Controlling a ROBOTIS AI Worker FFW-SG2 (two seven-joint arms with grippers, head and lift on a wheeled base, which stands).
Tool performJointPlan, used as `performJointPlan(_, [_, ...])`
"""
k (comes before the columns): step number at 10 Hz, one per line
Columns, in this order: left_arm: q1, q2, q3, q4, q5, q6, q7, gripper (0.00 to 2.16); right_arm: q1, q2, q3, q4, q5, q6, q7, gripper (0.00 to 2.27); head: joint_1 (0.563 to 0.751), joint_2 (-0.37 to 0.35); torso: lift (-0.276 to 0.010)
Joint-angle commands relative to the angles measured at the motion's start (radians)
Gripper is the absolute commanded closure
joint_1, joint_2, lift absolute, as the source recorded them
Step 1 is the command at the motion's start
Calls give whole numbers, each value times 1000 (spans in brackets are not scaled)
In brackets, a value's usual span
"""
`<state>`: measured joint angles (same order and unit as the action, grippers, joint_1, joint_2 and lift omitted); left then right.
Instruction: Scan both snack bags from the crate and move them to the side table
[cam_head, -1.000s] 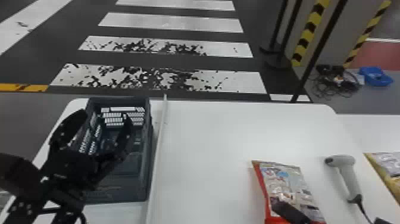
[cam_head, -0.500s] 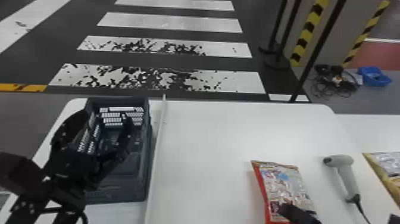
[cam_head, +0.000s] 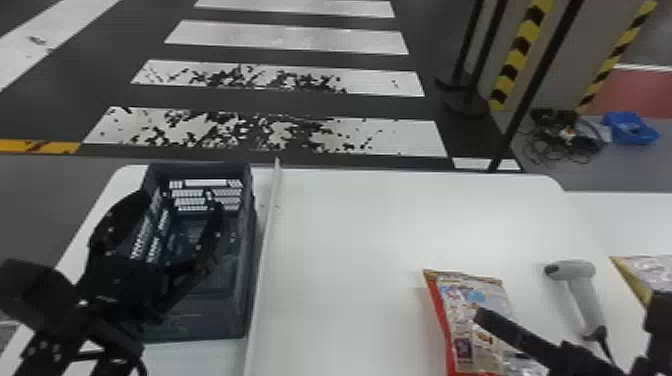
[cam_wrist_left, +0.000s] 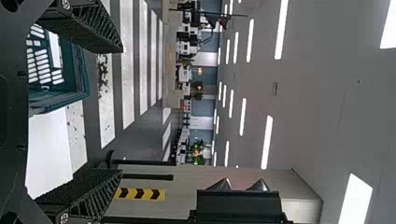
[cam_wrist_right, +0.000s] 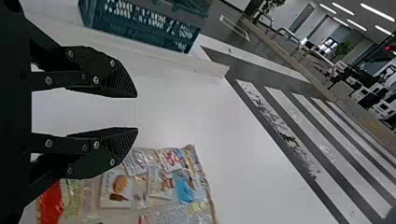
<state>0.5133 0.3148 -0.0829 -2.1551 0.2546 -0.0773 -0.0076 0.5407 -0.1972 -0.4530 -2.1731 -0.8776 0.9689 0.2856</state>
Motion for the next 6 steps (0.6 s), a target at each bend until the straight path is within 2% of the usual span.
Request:
performJointPlan(1, [-2,9,0,15,0,0,0,80,-2,-38,129,19,290,-295,-8,2250,695,-95,-95])
performJointPlan(3, [-6,9,0,32,-2,0,0,80,-51,-64,241,167,425,-525,-49,2250,695,-135,-95])
performJointPlan(4, [-10,10,0,43,-2,0,0,80,-65,-68,277,225,463,-586,-57,2250,695,-136,-95])
performJointPlan(6, [-29,12,-5,69,-2,0,0,80,-41,-68,326,245,522,-681,-97,2246,695,-129,-95])
